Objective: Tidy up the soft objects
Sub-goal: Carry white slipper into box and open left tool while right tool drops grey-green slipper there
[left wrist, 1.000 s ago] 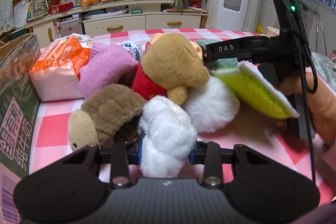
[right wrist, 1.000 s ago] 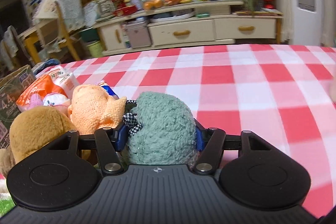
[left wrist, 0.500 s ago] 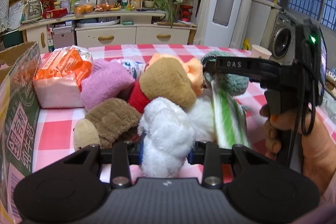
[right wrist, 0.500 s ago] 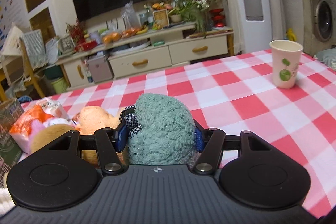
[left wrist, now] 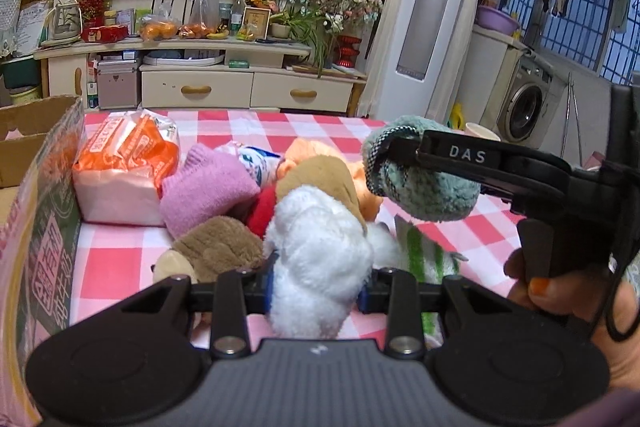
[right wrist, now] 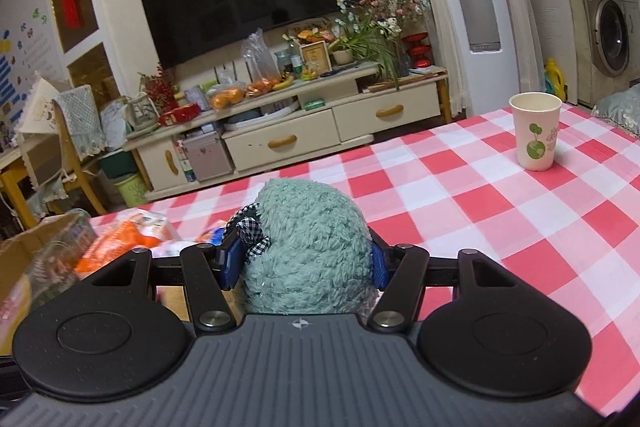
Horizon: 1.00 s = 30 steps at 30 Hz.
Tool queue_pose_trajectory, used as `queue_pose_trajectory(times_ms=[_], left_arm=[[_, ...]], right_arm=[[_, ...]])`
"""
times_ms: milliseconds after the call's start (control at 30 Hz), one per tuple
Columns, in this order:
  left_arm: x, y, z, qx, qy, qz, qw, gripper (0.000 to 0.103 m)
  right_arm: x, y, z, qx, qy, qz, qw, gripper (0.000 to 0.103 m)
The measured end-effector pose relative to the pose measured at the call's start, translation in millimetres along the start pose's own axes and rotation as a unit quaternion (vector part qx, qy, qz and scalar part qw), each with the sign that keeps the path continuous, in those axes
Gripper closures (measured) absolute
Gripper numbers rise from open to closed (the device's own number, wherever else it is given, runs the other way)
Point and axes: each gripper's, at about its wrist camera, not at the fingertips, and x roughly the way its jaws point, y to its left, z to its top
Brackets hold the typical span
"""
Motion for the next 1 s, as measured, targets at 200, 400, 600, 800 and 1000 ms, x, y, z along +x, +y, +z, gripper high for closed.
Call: queue_pose_trajectory(times_ms=[200, 400, 600, 800, 1000], left_arm=[[-9, 8, 4, -0.011, -0.015, 0.001, 0.9998, 0.070], [-21, 18, 7, -0.023, -0.034, 0.003, 0.9991, 0.070], [-34, 30, 12, -0.038, -0.053, 0.009, 0.9978, 0.070], [-49, 45, 16, -0.056, -0.074, 0.019, 0.9956, 0.070], [-66, 70, 22, -0.080, -0.091, 0.039, 0.9919, 0.070]], right_arm=[[-9, 18, 4, -0.007, 0.000, 0.016, 1.000, 0.029], [-17, 41, 9, -0.020, 0.001, 0.033, 0.999, 0.029], [-19, 61, 11, -0.029, 0.005, 0.054, 0.998, 0.029], [-18, 80, 16, -0.036, 0.010, 0.079, 0.996, 0.029], [-10, 107, 22, -0.042, 0.017, 0.107, 0.993, 0.029]])
